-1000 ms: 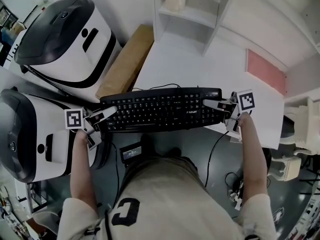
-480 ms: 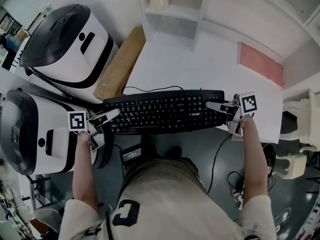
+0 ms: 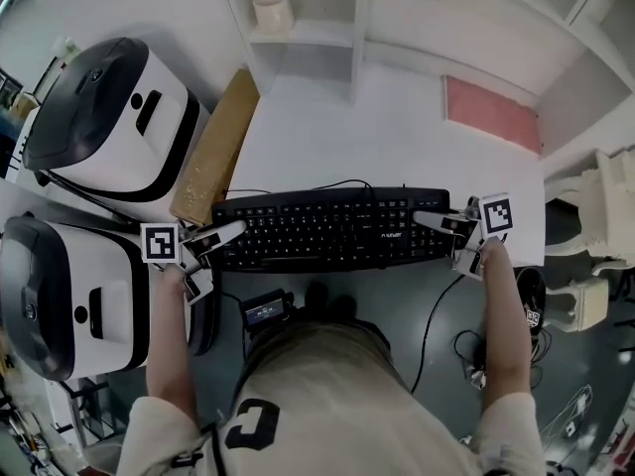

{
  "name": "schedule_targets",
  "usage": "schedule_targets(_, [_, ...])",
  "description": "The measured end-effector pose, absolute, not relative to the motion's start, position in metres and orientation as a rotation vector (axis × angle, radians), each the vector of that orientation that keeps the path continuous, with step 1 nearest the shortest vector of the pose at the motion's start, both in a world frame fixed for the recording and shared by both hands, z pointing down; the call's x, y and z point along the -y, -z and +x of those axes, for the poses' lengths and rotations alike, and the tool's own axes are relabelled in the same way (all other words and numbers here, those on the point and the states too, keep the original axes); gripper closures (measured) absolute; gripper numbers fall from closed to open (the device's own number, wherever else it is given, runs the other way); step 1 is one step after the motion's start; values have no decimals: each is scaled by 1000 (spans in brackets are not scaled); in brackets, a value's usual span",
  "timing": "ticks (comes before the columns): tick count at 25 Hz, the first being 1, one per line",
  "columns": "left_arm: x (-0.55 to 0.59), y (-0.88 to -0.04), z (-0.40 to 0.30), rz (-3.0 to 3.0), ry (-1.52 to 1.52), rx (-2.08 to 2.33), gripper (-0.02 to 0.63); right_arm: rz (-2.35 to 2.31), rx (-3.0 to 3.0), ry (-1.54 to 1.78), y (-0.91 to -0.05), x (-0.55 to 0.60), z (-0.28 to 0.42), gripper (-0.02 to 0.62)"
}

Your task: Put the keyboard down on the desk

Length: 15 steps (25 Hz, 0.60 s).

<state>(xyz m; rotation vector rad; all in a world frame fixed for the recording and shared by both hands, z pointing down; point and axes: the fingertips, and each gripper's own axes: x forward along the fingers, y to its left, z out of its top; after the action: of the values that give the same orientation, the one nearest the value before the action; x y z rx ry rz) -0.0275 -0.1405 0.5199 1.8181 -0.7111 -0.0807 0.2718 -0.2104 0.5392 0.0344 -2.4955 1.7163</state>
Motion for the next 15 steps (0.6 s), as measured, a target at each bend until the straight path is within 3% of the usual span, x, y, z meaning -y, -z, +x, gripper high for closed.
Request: schedule_targets(15, [222, -509, -37, 1942, 38, 537, 471, 336, 2573, -1643, -503, 239, 275, 471])
